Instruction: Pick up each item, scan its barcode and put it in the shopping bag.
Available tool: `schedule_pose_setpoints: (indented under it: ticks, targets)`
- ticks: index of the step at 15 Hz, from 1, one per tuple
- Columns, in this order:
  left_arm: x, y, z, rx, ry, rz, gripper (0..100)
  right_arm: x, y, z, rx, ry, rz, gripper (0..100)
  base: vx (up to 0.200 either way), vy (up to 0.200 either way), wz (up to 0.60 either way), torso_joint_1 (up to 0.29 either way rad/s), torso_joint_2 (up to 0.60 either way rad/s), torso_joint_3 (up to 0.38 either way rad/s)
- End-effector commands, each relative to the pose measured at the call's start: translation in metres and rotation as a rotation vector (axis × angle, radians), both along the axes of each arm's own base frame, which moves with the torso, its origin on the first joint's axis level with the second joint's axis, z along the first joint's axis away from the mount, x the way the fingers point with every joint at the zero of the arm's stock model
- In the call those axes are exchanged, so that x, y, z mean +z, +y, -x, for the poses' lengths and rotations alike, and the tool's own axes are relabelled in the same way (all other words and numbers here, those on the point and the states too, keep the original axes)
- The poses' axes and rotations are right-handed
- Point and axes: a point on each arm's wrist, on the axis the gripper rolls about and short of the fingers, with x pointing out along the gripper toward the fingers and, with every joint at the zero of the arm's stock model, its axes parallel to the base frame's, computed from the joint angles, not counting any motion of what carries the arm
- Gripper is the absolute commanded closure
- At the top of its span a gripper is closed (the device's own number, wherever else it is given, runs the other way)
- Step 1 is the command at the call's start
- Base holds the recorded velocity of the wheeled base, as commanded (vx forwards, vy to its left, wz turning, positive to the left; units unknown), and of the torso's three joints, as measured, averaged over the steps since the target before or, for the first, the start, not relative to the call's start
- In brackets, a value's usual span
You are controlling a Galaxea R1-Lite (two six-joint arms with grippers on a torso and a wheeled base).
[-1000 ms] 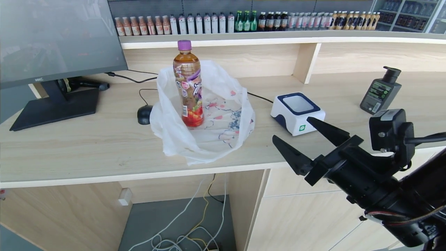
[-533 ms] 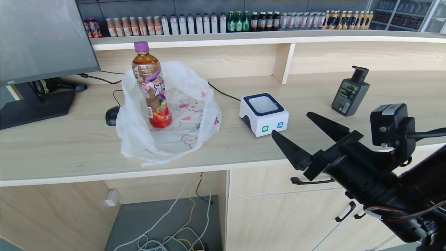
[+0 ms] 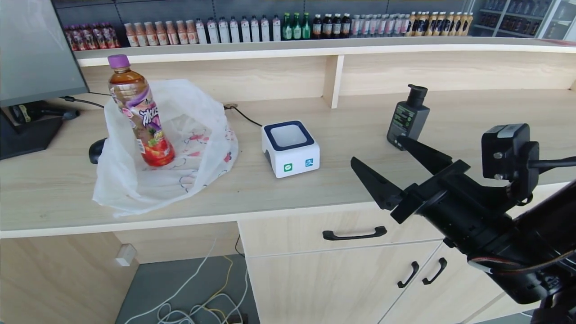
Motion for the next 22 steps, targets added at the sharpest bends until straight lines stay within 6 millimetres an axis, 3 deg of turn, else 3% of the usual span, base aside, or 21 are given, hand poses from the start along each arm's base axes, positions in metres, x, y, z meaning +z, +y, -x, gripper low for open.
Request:
schedule_pose_setpoints:
  ticks: [1, 5, 14, 19, 22]
  targets:
    - [0.0, 0.0, 0.0, 0.0, -0.001, 0.0, 0, 0.001, 0.0, 0.001, 0.001, -0.002, -0.001, 0, 0.0, -0.2, 0.0, 0.002, 0.0, 0.002]
    - [0.0, 0.0, 0.0, 0.002, -0.001, 0.0, 0, 0.002, -0.001, 0.001, 0.001, -0.007, -0.005, 0, 0.0, -0.2, 0.0, -0.001, 0.0, 0.004]
    - [0.0, 0.0, 0.0, 0.0, -0.001, -0.007, 0, -0.007, -0.001, 0.002, -0.032, 0.03, 0.007, 0, 0.0, 0.0, 0.0, 0.0, 0.0, 0.0]
    - [0.0, 0.0, 0.0, 0.0, -0.001, -0.006, 0, 0.023, 0.001, -0.009, -0.08, 0.042, -0.022, 0, 0.0, 0.0, 0.0, 0.0, 0.0, 0.0]
    - [0.0, 0.0, 0.0, 0.0, -0.001, -0.007, 0, 0.049, 0.005, -0.033, -0.146, 0.13, -0.059, 0, 0.0, 0.0, 0.0, 0.0, 0.0, 0.0]
